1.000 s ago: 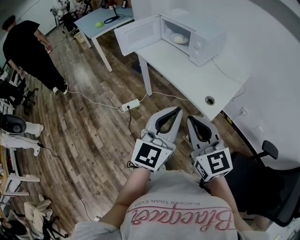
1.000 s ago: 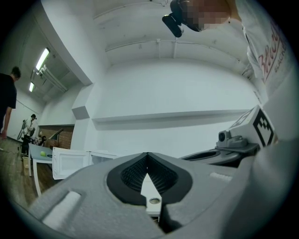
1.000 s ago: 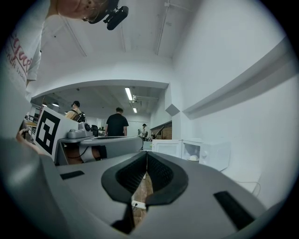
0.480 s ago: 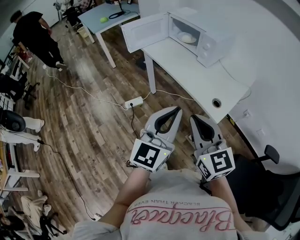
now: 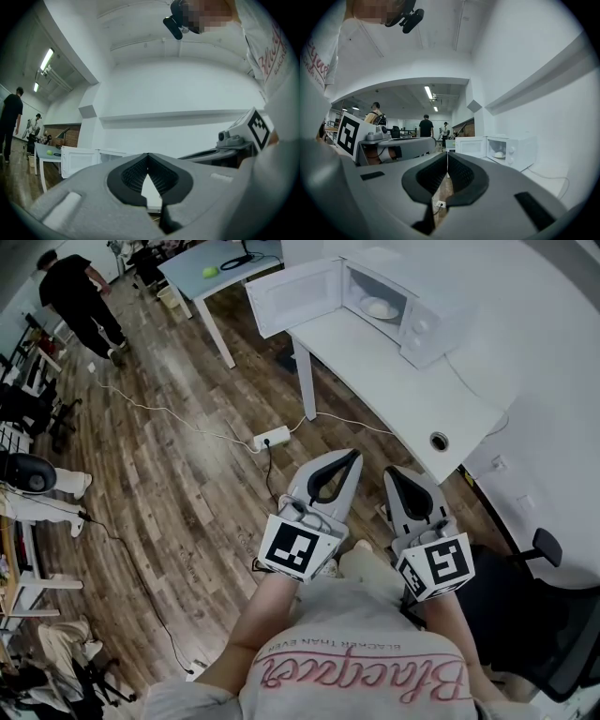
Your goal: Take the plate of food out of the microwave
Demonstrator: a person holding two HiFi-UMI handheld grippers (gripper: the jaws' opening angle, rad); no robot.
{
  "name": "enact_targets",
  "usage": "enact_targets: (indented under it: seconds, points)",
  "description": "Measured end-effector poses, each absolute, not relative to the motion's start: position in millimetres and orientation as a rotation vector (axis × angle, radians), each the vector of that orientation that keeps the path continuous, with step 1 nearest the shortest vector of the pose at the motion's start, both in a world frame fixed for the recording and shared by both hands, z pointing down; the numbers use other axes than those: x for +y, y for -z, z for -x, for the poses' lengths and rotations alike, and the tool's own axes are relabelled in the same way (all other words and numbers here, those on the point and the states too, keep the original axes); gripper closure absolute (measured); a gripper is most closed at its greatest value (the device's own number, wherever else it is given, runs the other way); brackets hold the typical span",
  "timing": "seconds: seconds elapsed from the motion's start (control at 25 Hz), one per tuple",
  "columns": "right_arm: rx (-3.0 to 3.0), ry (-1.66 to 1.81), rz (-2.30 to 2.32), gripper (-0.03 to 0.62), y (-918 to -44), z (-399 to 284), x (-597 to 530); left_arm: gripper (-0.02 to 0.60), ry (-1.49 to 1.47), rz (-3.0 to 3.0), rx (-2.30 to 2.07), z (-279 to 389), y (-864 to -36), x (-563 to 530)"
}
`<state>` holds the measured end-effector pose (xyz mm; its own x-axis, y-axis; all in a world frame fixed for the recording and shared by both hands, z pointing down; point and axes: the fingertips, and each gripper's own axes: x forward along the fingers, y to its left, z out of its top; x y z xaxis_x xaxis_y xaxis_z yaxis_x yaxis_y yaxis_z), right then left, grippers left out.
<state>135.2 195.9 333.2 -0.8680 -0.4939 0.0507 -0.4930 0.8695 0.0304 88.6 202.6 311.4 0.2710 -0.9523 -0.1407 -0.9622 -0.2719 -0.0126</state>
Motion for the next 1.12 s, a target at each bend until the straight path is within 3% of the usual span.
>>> enact_targets:
  seconds: [1.12]
  points:
    - [-3.022,-0.059,-0.686,0.582,-343.5,-76.6,95.5,0.577,-0.086,2.311,1.986,-16.2,-316.6,124.9]
